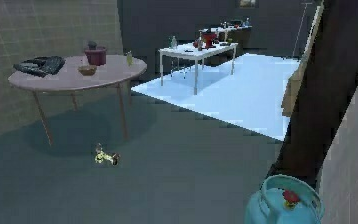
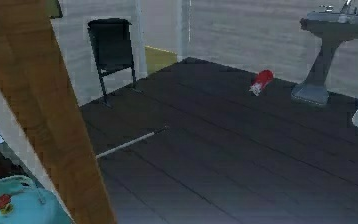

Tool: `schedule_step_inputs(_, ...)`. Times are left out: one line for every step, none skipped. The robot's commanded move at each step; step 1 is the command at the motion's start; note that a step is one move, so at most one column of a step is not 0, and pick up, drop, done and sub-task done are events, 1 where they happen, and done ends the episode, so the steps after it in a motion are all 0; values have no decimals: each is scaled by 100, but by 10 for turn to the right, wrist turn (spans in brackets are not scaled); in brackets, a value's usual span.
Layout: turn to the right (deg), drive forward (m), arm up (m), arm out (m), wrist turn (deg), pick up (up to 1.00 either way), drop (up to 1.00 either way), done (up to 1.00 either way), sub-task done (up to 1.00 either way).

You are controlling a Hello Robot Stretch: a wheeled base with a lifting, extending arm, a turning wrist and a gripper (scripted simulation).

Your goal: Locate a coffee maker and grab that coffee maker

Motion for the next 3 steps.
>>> schedule_step_inputs(0, 90, 0, 0, 0, 0, 0, 0, 0)
schedule_step_inputs(210, 0, 0, 0, 0, 0, 0, 0, 0)
schedule_step_inputs(0, 100, 0, 0, 0, 0, 0, 0, 0)
